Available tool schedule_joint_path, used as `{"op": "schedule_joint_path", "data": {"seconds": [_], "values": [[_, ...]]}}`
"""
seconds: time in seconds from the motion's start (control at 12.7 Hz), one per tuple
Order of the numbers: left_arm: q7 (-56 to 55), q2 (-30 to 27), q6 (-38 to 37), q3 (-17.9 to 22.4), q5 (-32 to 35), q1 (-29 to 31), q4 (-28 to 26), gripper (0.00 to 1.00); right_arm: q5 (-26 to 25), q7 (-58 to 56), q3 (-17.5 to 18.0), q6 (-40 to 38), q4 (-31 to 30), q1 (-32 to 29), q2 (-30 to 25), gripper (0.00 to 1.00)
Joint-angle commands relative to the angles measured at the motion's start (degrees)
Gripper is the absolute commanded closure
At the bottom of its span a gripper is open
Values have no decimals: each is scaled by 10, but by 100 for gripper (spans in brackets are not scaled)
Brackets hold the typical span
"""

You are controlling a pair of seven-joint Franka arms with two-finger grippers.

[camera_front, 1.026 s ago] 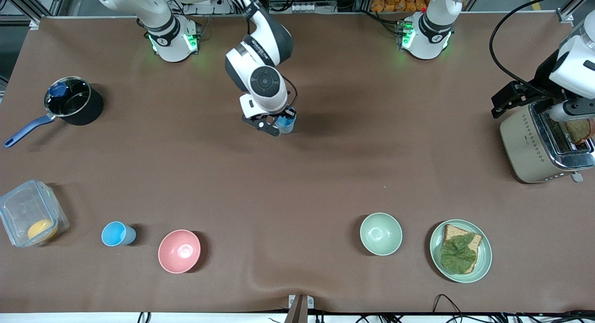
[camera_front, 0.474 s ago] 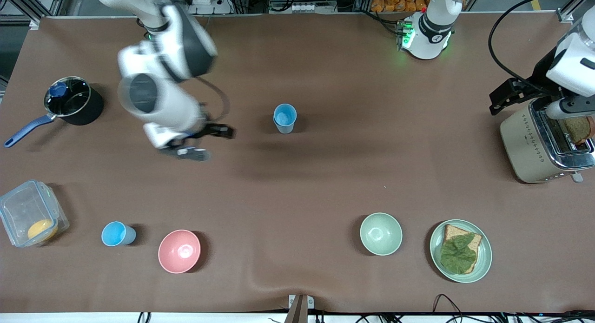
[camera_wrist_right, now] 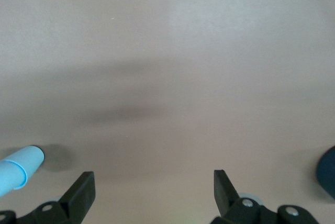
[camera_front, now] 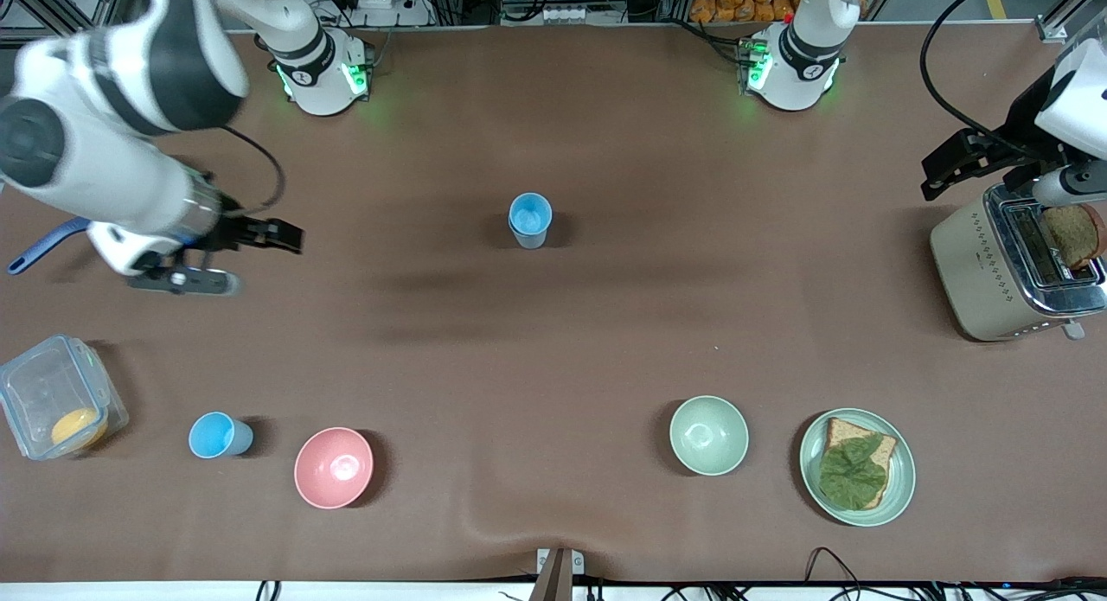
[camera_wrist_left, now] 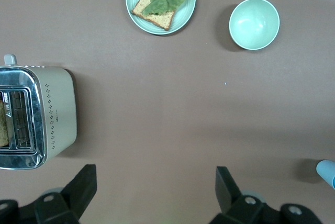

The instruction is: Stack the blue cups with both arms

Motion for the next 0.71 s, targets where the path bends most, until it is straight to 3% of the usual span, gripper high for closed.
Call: {"op": "schedule_joint_path", "data": {"seconds": [0.0, 0.08, 0.32, 0.63], "values": [[13, 2, -14, 0, 0, 1, 13, 0, -11, -34, 134, -16, -15, -161, -42, 0], [13, 3, -14, 0, 0, 1, 12, 0, -11, -50, 168, -20, -15, -204, -51, 0], [13, 2, -14, 0, -1, 1, 12, 0, -24, -103, 201, -24, -13, -267, -68, 0], [14, 1, -14, 0, -5, 2, 11, 0, -25, -125, 202, -60, 15, -279, -75, 0]]}}
